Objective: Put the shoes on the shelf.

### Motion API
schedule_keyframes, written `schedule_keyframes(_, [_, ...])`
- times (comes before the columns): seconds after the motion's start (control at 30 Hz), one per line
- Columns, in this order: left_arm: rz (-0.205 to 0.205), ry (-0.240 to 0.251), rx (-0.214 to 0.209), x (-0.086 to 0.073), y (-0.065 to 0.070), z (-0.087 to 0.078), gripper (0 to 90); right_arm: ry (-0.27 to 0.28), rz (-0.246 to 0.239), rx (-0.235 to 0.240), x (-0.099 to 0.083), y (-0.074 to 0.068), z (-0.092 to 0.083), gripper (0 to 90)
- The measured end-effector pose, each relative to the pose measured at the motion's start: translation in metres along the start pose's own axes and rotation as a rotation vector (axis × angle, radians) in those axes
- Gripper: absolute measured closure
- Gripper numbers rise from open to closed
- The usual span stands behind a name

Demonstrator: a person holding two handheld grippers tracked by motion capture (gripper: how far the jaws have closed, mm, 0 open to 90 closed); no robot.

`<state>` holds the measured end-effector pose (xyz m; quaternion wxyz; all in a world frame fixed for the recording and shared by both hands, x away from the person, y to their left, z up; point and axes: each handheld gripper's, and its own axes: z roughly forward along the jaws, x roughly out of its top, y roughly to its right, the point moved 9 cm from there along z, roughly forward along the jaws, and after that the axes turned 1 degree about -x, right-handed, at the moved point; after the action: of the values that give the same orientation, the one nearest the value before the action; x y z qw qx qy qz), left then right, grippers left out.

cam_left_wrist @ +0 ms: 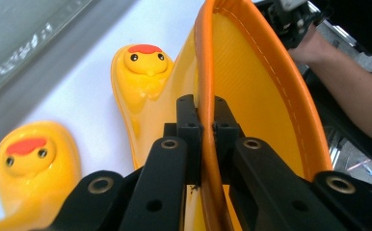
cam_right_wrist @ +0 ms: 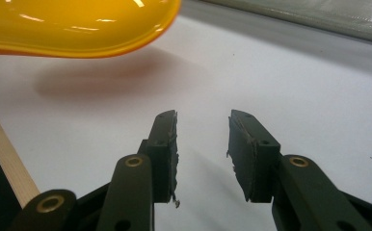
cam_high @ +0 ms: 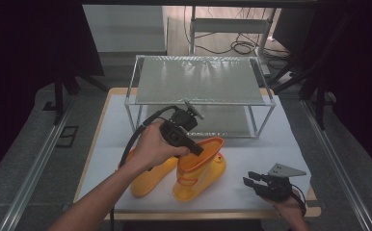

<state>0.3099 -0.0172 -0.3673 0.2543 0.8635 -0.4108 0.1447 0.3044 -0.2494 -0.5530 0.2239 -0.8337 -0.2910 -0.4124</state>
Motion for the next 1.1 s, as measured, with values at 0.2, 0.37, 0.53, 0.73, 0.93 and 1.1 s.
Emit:
schedule_keyframes(0.2, [-0.012,-0.001,0.017,-0.02,-0.013,-0.006,86.4,-0.002,-0.002,0.0,-0.001,0.0,0.001,62.1])
schedule_keyframes(0.37, [-0.03,0.001,0.036,-0.033,-0.025,-0.008,86.5,-0.004,-0.001,0.0,-0.001,0.0,0.002,62.1])
schedule_keyframes(0.53, [-0.05,-0.001,0.054,-0.049,-0.038,-0.007,86.4,-0.005,0.002,-0.001,-0.001,0.001,0.002,62.2])
schedule_keyframes(0.73, [-0.064,-0.013,0.057,-0.068,-0.048,-0.003,86.4,-0.007,0.003,-0.003,-0.002,0.001,0.002,62.2])
schedule_keyframes(0.93, [-0.063,-0.015,0.053,-0.079,-0.049,-0.004,85.9,-0.007,0.003,-0.004,-0.002,0.001,0.002,62.1])
schedule_keyframes(1.1, [-0.066,-0.01,0.047,-0.084,-0.049,-0.006,79.4,-0.001,0.006,-0.005,-0.001,0.001,0.003,62.1])
